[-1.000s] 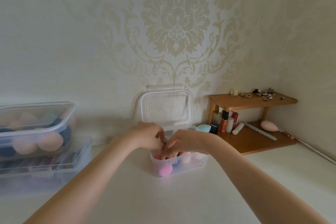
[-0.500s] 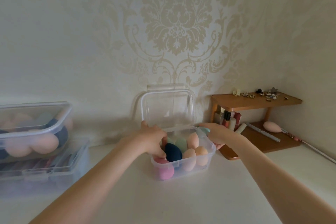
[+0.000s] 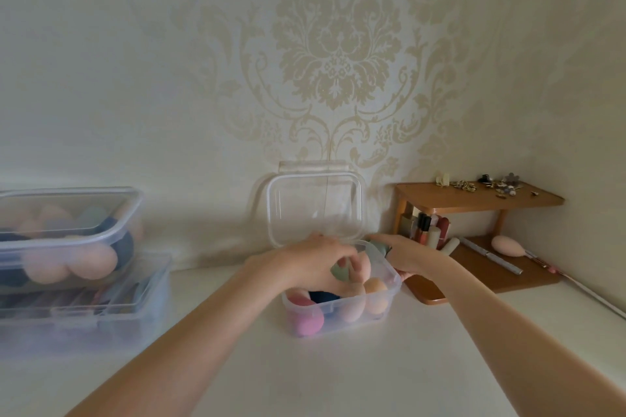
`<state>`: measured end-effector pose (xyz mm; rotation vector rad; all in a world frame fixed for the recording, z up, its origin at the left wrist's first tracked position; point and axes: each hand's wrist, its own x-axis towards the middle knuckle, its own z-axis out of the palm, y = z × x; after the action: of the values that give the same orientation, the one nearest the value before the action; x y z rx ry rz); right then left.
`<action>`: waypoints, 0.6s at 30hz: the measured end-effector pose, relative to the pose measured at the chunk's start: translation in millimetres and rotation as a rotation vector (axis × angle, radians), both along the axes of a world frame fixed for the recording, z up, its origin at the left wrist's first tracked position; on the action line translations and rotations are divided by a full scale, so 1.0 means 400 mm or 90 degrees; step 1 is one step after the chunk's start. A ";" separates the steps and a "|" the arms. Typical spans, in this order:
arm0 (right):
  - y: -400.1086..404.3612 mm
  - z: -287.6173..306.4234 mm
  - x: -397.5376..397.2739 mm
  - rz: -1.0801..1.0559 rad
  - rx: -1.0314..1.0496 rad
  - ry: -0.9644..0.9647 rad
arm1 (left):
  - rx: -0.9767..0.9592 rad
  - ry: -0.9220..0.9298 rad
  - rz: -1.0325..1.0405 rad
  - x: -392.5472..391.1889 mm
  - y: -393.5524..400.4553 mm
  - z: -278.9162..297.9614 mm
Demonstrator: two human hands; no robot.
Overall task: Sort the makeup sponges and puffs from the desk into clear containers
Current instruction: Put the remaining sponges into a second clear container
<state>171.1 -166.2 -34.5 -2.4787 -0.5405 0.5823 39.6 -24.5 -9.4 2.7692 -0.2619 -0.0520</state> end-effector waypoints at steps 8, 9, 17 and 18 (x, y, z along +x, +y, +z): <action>-0.058 0.032 -0.026 -0.085 0.036 -0.317 | -0.026 0.031 0.025 0.018 0.011 -0.048; -0.064 0.040 -0.047 -0.087 0.050 -0.383 | -0.021 0.013 0.033 0.019 0.008 -0.052; -0.020 0.087 -0.139 0.144 0.377 0.310 | -0.014 -0.067 0.081 0.021 0.003 -0.073; -0.010 0.079 -0.133 0.173 0.327 0.306 | -0.043 -0.068 0.091 0.021 0.007 -0.076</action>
<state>117.9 -170.1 -3.1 -1.7188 -0.7258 0.9712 48.1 -21.8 -40.0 2.7182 -0.0909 0.1396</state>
